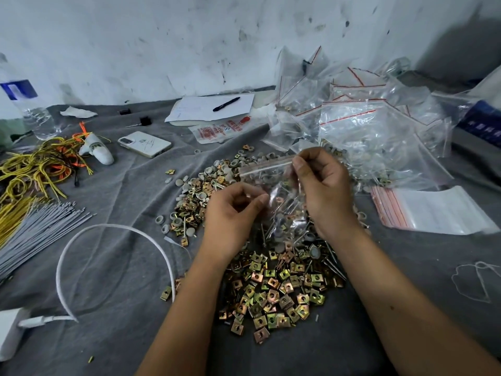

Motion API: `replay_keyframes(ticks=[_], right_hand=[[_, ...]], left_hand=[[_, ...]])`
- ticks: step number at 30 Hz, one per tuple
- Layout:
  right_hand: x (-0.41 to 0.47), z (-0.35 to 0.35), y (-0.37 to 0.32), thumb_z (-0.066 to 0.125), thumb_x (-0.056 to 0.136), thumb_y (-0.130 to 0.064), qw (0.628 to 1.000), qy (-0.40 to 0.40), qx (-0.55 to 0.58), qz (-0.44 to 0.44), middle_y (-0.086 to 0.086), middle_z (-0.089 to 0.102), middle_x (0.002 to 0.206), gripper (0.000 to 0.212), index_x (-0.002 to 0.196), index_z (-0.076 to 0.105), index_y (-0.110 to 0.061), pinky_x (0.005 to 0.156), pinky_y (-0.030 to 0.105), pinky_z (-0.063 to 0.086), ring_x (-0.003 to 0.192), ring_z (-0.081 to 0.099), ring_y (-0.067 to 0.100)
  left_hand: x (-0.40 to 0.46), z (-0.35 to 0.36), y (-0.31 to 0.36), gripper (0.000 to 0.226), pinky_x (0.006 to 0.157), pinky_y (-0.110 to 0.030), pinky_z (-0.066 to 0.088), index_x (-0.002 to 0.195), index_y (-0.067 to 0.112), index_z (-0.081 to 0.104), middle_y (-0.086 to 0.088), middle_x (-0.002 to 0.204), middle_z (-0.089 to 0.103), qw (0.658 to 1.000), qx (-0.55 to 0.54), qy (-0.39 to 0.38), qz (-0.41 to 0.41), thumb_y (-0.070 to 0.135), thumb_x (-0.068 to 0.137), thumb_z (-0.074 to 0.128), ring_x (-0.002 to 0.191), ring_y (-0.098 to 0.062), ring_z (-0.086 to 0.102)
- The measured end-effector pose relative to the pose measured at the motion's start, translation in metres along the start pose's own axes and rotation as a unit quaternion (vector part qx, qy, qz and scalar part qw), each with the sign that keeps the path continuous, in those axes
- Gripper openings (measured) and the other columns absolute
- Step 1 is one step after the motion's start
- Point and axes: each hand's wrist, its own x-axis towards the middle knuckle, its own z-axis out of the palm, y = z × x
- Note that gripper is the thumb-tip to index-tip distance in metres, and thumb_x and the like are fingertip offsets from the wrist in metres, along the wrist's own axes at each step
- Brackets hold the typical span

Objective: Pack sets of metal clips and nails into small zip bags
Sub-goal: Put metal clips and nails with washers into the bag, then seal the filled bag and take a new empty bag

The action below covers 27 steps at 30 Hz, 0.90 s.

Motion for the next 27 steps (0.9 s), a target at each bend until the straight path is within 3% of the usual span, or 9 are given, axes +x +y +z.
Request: replay_keyframes(ticks=[3,5,7,10,13,16,19,23,27], right_hand=[[-0.005,0.004,-0.002,0.063,0.098,-0.042,0.996,-0.027,-0.075,0.042,-0.004,0.076,0.092,0.013,0.104,0.062,-0.030,0.067,0.026,0.058,0.081,0.073,0.011],[-0.007,0.007,-0.002,0.062,0.094,-0.049,0.987,-0.081,-0.127,0.062,-0.004,0.076,0.089,0.023,0.100,0.065,-0.027,0.065,0.033,0.061,0.079,0.074,0.015],[-0.007,0.008,-0.002,0.063,0.098,-0.038,0.979,-0.090,-0.173,0.053,0.002,0.073,0.082,0.019,0.094,0.070,-0.021,0.069,0.050,0.061,0.075,0.072,0.024],[-0.001,0.006,-0.001,0.062,0.102,-0.028,0.981,-0.025,-0.191,0.019,0.000,0.070,0.075,0.015,0.094,0.069,-0.017,0.063,0.042,0.060,0.067,0.069,0.017],[0.020,-0.011,-0.006,0.061,0.103,-0.028,0.971,0.057,-0.231,0.000,-0.003,0.067,0.070,0.019,0.091,0.064,-0.014,0.049,0.021,0.047,0.055,0.063,0.005],[0.062,-0.048,-0.011,0.062,0.102,-0.028,0.958,0.125,-0.256,-0.001,-0.003,0.069,0.067,0.018,0.093,0.068,-0.013,0.054,0.024,0.049,0.056,0.066,0.007],[0.114,-0.099,-0.009,0.066,0.097,-0.024,0.947,0.182,-0.254,0.071,0.010,0.072,0.079,0.013,0.096,0.062,-0.011,0.059,0.037,0.054,0.059,0.068,0.019],[0.142,-0.162,0.006,0.078,0.086,-0.023,0.881,0.162,-0.388,0.215,0.010,0.065,0.109,0.038,0.111,0.052,-0.014,0.077,0.043,0.060,0.094,0.070,0.031],[0.123,-0.199,0.004,0.079,0.082,-0.025,0.837,0.133,-0.501,0.177,0.006,0.067,0.102,0.026,0.095,0.056,-0.020,0.073,0.031,0.049,0.094,0.066,0.026]], left_hand=[[0.000,0.004,0.000,0.010,0.061,-0.028,0.061,0.091,0.008,0.071,-0.005,0.078,0.076,0.997,0.024,0.066,0.045,0.001,0.096,0.067,0.066,-0.019,0.074],[0.001,0.004,0.003,0.010,0.060,-0.025,0.059,0.090,0.009,0.072,0.000,0.074,0.075,0.990,0.027,0.124,0.064,0.001,0.095,0.068,0.063,-0.012,0.070],[0.004,0.006,0.007,0.010,0.061,-0.024,0.059,0.089,0.014,0.073,0.004,0.073,0.074,0.983,0.034,0.171,0.064,0.006,0.094,0.070,0.065,-0.009,0.068],[0.014,0.020,0.019,0.013,0.057,-0.023,0.058,0.085,0.019,0.072,0.010,0.069,0.072,0.979,0.042,0.192,0.056,0.011,0.095,0.071,0.063,-0.006,0.068],[0.034,0.053,0.037,0.005,0.064,-0.019,0.058,0.100,0.018,0.067,0.008,0.088,0.073,0.974,0.059,0.210,0.061,0.016,0.097,0.070,0.080,-0.010,0.072],[0.062,0.099,0.051,0.042,0.097,-0.028,0.054,0.135,0.019,0.048,0.002,0.129,0.059,0.957,0.151,0.222,0.109,0.029,0.099,0.066,0.113,-0.010,0.063],[0.091,0.151,0.054,0.050,0.115,-0.042,0.033,0.146,0.013,0.045,-0.015,0.156,0.038,0.911,0.341,0.114,0.203,0.032,0.102,0.057,0.142,-0.033,0.037],[0.129,0.205,0.027,0.053,0.127,-0.050,0.018,0.160,0.017,0.031,-0.012,0.171,0.017,0.851,0.472,-0.139,0.183,0.034,0.110,0.038,0.158,-0.033,0.011],[0.151,0.223,-0.009,0.059,0.128,-0.056,0.008,0.165,0.029,0.015,-0.005,0.175,0.000,0.792,0.547,-0.229,0.146,0.046,0.110,0.027,0.160,-0.033,-0.001]])
